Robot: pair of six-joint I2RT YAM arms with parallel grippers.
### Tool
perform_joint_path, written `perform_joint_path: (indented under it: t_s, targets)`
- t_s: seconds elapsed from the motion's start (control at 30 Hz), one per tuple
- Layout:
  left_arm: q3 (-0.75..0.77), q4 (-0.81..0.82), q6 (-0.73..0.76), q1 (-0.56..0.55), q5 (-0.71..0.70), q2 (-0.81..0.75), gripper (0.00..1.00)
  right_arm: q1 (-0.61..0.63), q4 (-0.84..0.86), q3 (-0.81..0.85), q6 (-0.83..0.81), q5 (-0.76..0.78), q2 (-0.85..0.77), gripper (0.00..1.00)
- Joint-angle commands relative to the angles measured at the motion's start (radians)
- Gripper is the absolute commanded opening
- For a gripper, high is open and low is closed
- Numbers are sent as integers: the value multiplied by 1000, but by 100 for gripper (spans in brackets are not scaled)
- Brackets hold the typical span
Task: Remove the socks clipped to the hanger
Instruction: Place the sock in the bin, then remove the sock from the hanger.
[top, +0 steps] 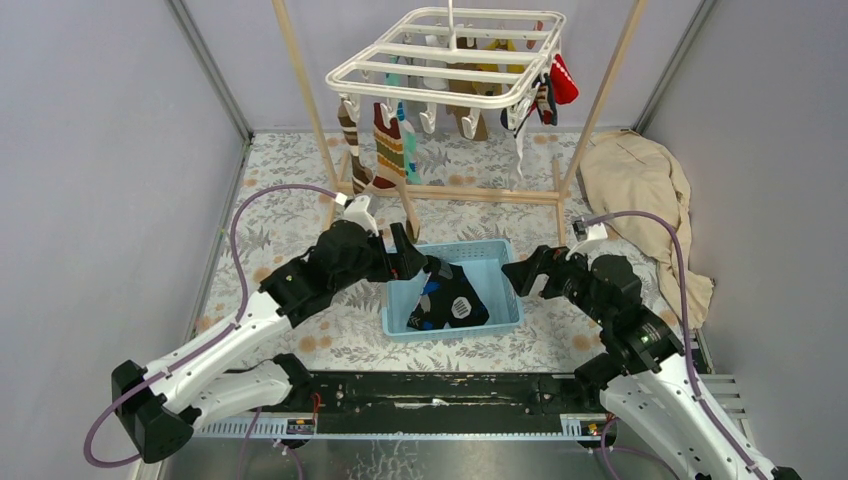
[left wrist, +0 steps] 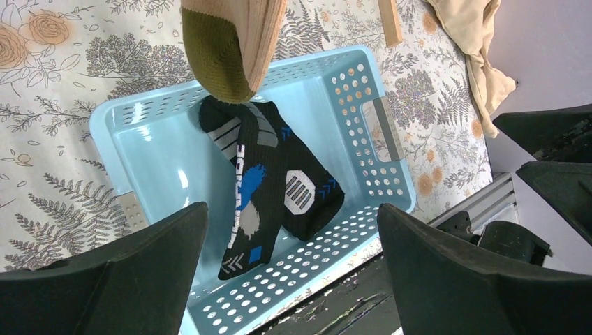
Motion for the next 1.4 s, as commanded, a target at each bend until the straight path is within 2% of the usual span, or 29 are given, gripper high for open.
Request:
perform_joint_path:
  t_s: [0.0, 0.3, 0.57, 0.77, 0.87, 1.1, 1.37]
  targets:
    - [-17, 11, 13, -6, -40, -22, 99, 1, 128, -19, 28, -47, 24, 100]
    - [-110, 35, -35, -6, -113, -109, 99, 2, 223, 6, -1, -49, 134, 99]
    - [-101, 42, -25, -6, -74, -117, 99, 2, 280, 99, -93, 178, 223, 93]
    - [-146, 51, -46, -6, -51, -155, 99, 2, 417, 136, -117, 204, 327, 90]
    - [-161, 48, -52, -6, -59, -183, 99, 2, 464, 177, -110, 133, 391, 87]
    - [-160, 42, -40, -6, -75, -183, 99, 2, 652, 228, -85, -254, 561, 82]
    - [-171, 60, -53, -6, -46, -177, 99, 2, 852, 225, -37, -402, 698, 82]
